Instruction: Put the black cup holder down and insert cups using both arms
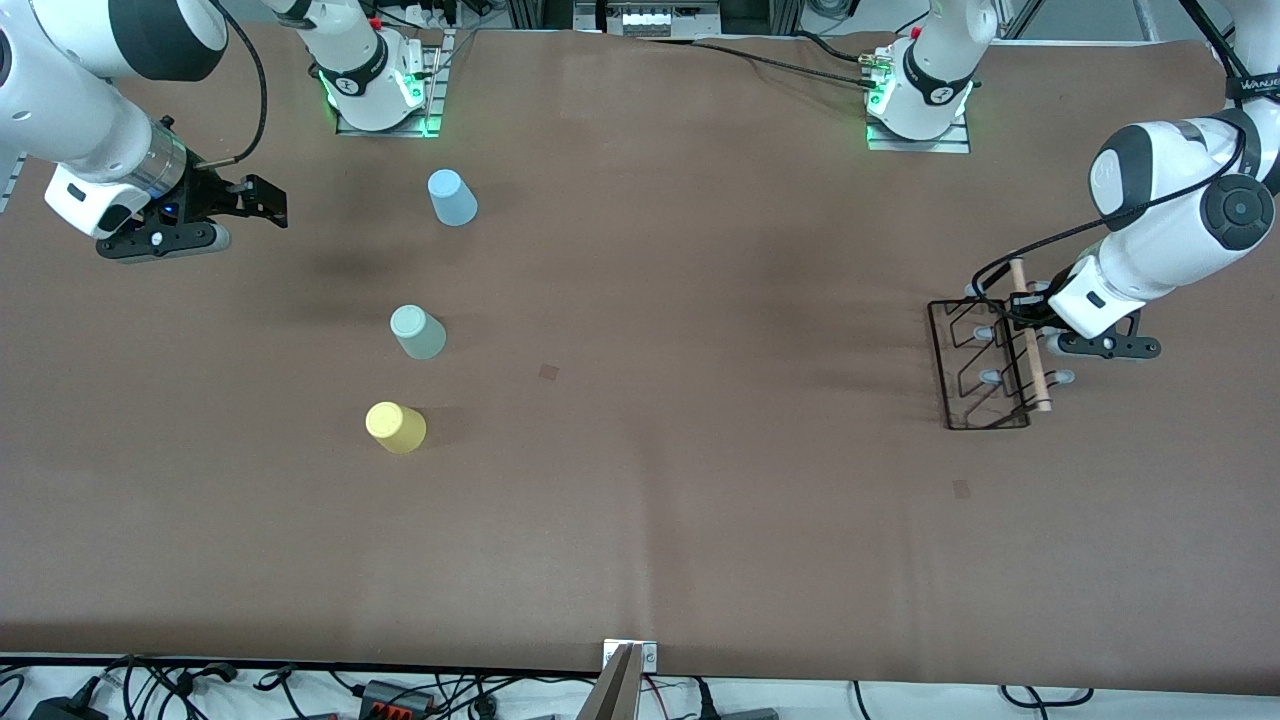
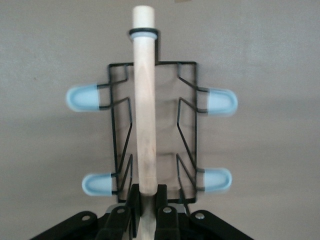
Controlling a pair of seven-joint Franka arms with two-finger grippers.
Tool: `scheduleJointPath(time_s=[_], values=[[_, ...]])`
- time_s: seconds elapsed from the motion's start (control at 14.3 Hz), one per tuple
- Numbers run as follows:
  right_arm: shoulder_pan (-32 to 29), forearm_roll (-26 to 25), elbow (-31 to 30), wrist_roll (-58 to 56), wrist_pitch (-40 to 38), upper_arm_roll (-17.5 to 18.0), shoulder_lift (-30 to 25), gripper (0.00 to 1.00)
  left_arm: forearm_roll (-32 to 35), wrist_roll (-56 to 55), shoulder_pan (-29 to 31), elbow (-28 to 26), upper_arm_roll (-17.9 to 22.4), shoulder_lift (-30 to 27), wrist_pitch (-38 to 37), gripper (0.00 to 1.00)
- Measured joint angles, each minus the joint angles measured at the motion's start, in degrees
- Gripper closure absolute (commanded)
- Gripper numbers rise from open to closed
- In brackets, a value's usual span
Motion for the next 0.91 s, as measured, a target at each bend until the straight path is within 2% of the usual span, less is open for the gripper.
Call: scheduleJointPath(time_s=[0.21, 0.49, 0.7, 0.91], values=[[0.00, 0.01, -0.57, 0.74, 3.25, -0.03, 1.35, 0.00, 0.00, -0.01, -0.06, 2.67, -0.06, 0.10, -2.59, 0.99], [0.06, 0.14, -3.48, 4.12, 17.12, 0.47, 7.13, 0.00, -0.02, -0.06, -1.53, 15.59, -1.88, -0.03, -17.33, 0.99], [0.55, 0.32, -4.34, 10.46, 25.68, 3.39, 12.45, 0.00, -0.07, -3.79, -2.25, 19.88, -7.54, 0.00, -20.43, 0.99], [3.12, 0.32, -4.39, 19.75, 32.73, 6.14, 16.42, 0.00, -0.09, -14.34, -3.40, 21.16, -16.59, 0.91, -20.41, 0.99]])
